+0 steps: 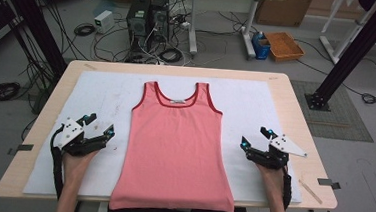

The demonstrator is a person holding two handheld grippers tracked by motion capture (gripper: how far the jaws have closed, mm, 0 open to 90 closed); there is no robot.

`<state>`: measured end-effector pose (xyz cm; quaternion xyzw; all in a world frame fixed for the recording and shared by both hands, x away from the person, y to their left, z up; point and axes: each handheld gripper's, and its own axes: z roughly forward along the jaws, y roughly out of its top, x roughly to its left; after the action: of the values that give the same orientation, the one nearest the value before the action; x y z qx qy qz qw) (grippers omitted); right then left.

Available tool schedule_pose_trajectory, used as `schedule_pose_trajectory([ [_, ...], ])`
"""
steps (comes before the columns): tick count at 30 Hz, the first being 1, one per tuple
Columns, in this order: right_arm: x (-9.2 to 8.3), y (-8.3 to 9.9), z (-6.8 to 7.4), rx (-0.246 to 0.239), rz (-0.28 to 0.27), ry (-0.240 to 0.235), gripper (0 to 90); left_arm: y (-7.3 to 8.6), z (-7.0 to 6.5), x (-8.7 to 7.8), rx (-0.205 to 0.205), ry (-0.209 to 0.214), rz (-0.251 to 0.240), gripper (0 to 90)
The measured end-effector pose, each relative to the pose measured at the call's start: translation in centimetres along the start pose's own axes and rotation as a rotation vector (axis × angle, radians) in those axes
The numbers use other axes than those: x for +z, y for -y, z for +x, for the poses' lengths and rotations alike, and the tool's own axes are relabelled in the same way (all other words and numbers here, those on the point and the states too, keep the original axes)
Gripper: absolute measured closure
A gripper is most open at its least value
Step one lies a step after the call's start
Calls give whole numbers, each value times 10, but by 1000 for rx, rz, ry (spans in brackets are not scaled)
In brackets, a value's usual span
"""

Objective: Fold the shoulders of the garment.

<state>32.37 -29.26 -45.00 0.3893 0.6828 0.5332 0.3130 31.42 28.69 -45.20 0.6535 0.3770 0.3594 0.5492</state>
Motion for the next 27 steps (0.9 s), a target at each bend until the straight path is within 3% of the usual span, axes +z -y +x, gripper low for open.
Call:
schedule_pose_trajectory([
  [4, 0, 0, -1, 9, 1, 11, 183, 0, 0, 0, -4, -1, 4, 219],
  [8, 0, 0, -1, 8, 5, 10, 194, -1, 3, 2, -35, 1, 20, 219],
  [13, 0, 0, -1, 6, -1, 6, 194, -4, 3, 5, -12, 9, 49, 219],
  [17, 0, 0, 0, 6, 1, 7, 202, -16, 4, 8, -20, 26, 54, 225],
  [20, 0, 0, -1, 14, 0, 3, 201, -36, 9, 18, -21, 72, 65, 225],
  [23, 0, 0, -2, 14, -2, -3, 201, -43, 11, 27, -13, 93, 83, 224],
  [27, 0, 0, -2, 18, 1, -6, 201, -53, 14, 51, -9, 161, 172, 225],
])
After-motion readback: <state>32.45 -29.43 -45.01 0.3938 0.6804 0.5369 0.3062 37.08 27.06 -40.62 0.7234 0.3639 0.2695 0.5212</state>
